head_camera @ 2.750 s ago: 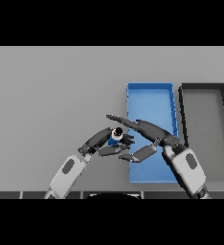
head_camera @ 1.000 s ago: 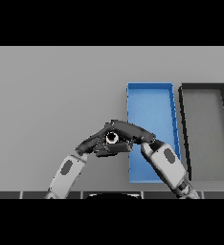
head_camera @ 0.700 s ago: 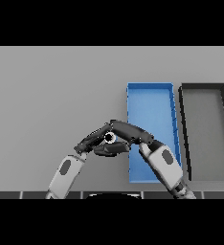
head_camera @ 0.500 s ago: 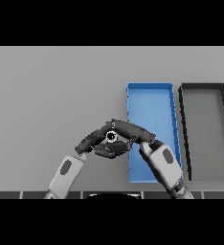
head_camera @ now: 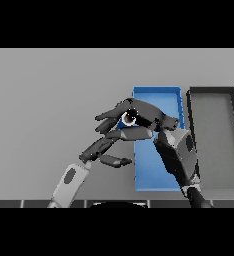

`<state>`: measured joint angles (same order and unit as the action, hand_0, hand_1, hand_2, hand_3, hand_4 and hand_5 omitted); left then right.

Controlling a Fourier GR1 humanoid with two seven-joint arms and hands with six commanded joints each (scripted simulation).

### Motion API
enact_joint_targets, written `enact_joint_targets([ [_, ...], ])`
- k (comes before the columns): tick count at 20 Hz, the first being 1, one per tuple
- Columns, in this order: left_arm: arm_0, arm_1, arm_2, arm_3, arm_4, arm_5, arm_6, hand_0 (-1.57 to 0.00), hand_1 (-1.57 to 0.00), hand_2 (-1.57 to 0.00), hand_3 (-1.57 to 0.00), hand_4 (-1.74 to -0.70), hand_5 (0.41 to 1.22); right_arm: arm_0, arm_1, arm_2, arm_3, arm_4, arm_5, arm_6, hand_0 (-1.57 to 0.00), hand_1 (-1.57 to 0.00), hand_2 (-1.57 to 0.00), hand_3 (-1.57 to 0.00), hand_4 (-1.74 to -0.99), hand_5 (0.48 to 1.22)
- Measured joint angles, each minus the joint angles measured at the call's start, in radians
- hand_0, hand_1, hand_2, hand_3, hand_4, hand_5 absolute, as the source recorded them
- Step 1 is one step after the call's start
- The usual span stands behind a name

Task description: Pick up the blue pipe and place it into the blue bin.

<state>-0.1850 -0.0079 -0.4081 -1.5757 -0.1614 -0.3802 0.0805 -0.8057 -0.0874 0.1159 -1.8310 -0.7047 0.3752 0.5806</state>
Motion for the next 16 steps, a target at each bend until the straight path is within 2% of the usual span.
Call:
enact_joint_targets([
  [1, -0.002, -0.002, 0.002, -0.004, 0.005, -0.001, 0.009, 0.00, 0.00, 0.00, 0.00, -0.91, 0.435, -0.053, -0.024, -0.042, 0.029, -0.037, -0.014, -0.014, -1.57, -1.57, -1.57, -1.57, -1.741, 1.221],
  [2, -0.013, -0.001, 0.008, -0.008, 0.009, -0.001, 0.026, 0.00, 0.00, 0.00, 0.00, -0.90, 0.433, -0.100, -0.048, -0.074, 0.055, -0.031, -0.038, -0.023, -1.57, -1.57, -1.57, -1.57, -1.741, 1.221],
  [3, -0.006, -0.004, 0.003, -0.012, 0.009, -0.002, 0.037, 0.00, 0.00, 0.00, 0.00, -0.90, 0.432, -0.140, -0.069, -0.108, 0.080, -0.005, -0.070, -0.049, -1.57, -1.57, -1.57, -1.57, -1.741, 1.221],
  [8, -0.021, 0.015, 0.016, -0.012, 0.007, -0.007, 0.045, 0.00, 0.00, 0.00, 0.00, -0.89, 0.415, -0.245, -0.164, -0.223, 0.273, 0.103, -0.122, -0.061, -1.57, -1.57, -1.57, -1.57, -1.741, 1.221],
  [10, -0.018, 0.017, 0.012, -0.026, 0.007, -0.008, 0.031, 0.00, 0.00, 0.00, 0.00, -0.88, 0.411, -0.228, -0.200, -0.257, 0.358, 0.153, -0.081, -0.093, -1.57, -1.57, -1.57, -1.57, -1.741, 1.221],
  [13, -0.013, 0.024, 0.009, -0.017, -0.016, 0.004, 0.018, 0.00, 0.00, 0.00, 0.00, -0.87, 0.415, -0.164, -0.240, -0.304, 0.429, 0.195, -0.056, -0.091, -1.57, -1.57, -1.57, -1.57, -1.741, 1.221],
  [16, 0.007, 0.027, 0.002, -0.028, -0.012, -0.002, 0.009, 0.00, 0.00, 0.00, 0.00, -0.87, 0.419, -0.055, -0.226, -0.314, 0.410, 0.215, -0.070, -0.067, -1.57, -1.57, -1.57, -1.57, -1.741, 1.221],
])
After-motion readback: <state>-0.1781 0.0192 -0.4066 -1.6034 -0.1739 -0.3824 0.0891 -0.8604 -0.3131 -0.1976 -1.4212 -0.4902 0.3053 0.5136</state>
